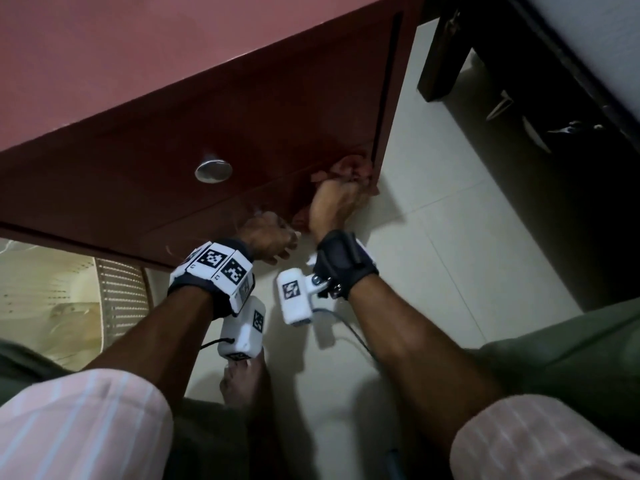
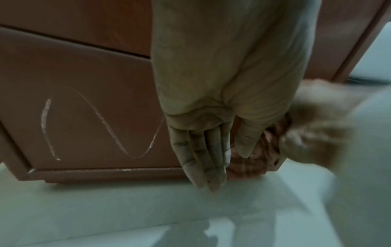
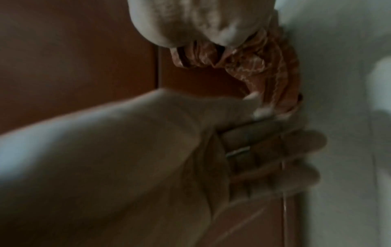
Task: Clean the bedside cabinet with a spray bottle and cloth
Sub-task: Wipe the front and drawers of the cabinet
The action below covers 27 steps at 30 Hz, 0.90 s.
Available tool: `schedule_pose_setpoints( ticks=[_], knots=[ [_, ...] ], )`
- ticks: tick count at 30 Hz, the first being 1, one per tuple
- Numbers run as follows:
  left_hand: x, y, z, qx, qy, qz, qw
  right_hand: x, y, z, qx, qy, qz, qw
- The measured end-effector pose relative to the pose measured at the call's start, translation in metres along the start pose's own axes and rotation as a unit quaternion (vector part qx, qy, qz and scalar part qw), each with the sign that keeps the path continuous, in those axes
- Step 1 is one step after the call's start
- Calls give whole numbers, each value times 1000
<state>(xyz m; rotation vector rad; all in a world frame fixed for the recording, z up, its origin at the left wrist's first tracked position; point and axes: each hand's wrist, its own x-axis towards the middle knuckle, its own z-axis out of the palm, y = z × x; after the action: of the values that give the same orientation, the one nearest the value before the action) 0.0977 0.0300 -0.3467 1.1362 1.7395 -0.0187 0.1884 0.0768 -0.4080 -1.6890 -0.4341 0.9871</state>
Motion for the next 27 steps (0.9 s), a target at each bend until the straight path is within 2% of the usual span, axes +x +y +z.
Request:
schedule_pose_setpoints(
  ticks=[3, 5, 6, 7, 8, 12, 14, 16, 18, 21, 23, 24, 25, 27],
  knots=[
    [1, -4, 2, 17, -22, -19, 999, -42, 8, 0, -8, -40, -59, 997],
    [2, -9, 4, 24, -35, -31, 999, -34, 25, -12, -4, -49, -61, 997],
    [2, -10, 5, 17, -44, -40, 998, -22, 29, -17, 14, -60, -14, 998],
    [2, -12, 5, 9, -51, -48, 998, -5, 30, -25, -8, -52, -8, 999],
    [2, -14, 4, 0, -46, -50, 998, 10, 29, -33, 18, -35, 19, 999],
    [2, -16, -1, -37, -32, -51, 997, 71, 17, -51, 22, 171, 17, 985],
    [4, -15, 0, -33, -36, -53, 997, 77, 2, -49, 37, 208, -9, 977],
    [5, -14, 3, -18, -41, -55, 997, 70, -3, -43, 56, 164, 15, 985],
    [4, -13, 6, 4, -45, -49, 998, 61, 8, -37, 89, 88, 99, 987],
    [6, -13, 7, 10, -49, -56, 997, 29, 30, -25, 169, -91, 217, 957],
    [5, -12, 6, 0, -39, -69, 997, -1, 37, -15, 165, -217, 246, 930],
    [5, -14, 6, 7, -22, -61, 998, -10, 42, -10, 133, -259, 248, 924],
    [6, -15, 6, 26, -8, -49, 998, -20, 41, -8, 94, -256, 250, 929],
    [5, -16, 6, 39, -14, -44, 998, -26, 30, -13, 6, -153, 239, 959]
  ],
)
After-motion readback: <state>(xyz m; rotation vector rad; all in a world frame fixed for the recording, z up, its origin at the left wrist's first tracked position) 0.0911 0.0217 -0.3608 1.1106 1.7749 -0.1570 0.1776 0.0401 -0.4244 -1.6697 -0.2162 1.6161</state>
